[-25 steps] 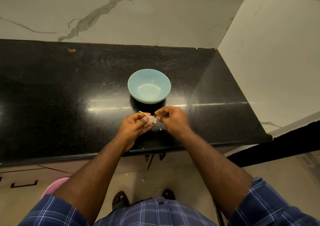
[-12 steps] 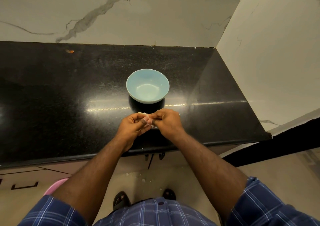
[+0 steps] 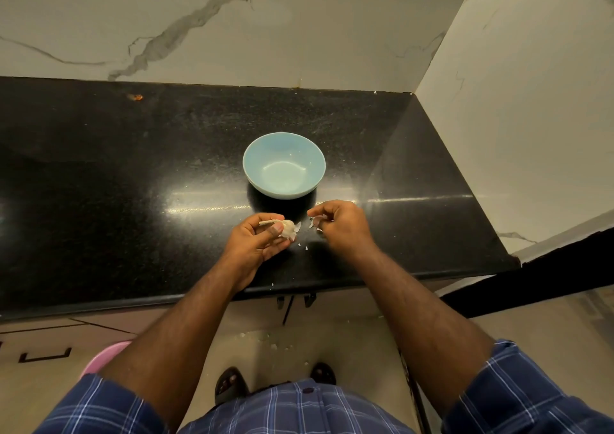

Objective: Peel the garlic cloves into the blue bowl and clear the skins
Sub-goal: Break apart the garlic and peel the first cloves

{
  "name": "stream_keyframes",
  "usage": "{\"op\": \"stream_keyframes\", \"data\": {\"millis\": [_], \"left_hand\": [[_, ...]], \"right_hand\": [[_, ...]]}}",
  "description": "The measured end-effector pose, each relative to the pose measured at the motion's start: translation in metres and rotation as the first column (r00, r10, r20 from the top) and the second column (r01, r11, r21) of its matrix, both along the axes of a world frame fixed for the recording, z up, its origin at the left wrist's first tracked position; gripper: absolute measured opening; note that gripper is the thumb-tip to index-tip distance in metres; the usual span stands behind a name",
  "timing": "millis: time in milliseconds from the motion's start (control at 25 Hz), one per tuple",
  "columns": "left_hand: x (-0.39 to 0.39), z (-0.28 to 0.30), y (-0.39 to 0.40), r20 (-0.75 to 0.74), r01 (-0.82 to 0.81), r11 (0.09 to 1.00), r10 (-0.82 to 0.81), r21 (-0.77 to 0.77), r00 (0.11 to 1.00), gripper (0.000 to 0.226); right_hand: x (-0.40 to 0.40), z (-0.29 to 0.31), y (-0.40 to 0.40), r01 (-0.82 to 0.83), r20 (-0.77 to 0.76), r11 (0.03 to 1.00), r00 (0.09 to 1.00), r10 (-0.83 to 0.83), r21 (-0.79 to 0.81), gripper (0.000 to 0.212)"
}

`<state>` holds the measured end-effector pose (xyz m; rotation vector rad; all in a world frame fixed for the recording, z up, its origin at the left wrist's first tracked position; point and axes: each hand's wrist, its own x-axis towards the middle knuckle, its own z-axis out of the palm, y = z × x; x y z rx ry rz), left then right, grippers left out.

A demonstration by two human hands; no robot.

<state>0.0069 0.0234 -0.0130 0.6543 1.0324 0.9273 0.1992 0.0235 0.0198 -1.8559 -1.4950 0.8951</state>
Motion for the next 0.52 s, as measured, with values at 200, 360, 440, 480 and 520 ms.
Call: {"op": "stream_keyframes", "data": {"millis": [200,360,440,480,520], "left_hand": [[0.001,-0.006,0.003,-0.012,0.005,1.000,-0.005,-0.010,1.000,0.020],[0.001,-0.007,0.004,-0.025,0.008,1.000,-0.008,-0.010,1.000,0.019],[0.001,-0.005,0.003,-0.030,0.002,1.000,-0.002,-0.016,1.000,0.020],[0.001,-0.004,0.003,-0.028,-0.002,1.000,0.002,-0.016,1.000,0.019],[0.001,-0.004,0.002,-0.027,-0.005,1.000,0.005,-0.016,1.000,0.018]], "right_hand": [[0.017,0.012,0.005,-0.028,0.129,0.999,0.991,0.025,0.026,0.028],[0.020,0.019,0.005,-0.045,0.167,0.998,0.985,0.036,0.048,0.016],[0.022,0.019,0.006,-0.092,0.196,0.996,0.976,0.094,-0.016,0.031],[0.024,0.018,0.007,-0.082,0.202,0.996,0.976,0.084,-0.019,0.040],[0.025,0.017,0.007,-0.055,0.199,0.998,0.979,0.054,0.002,0.042]]}}
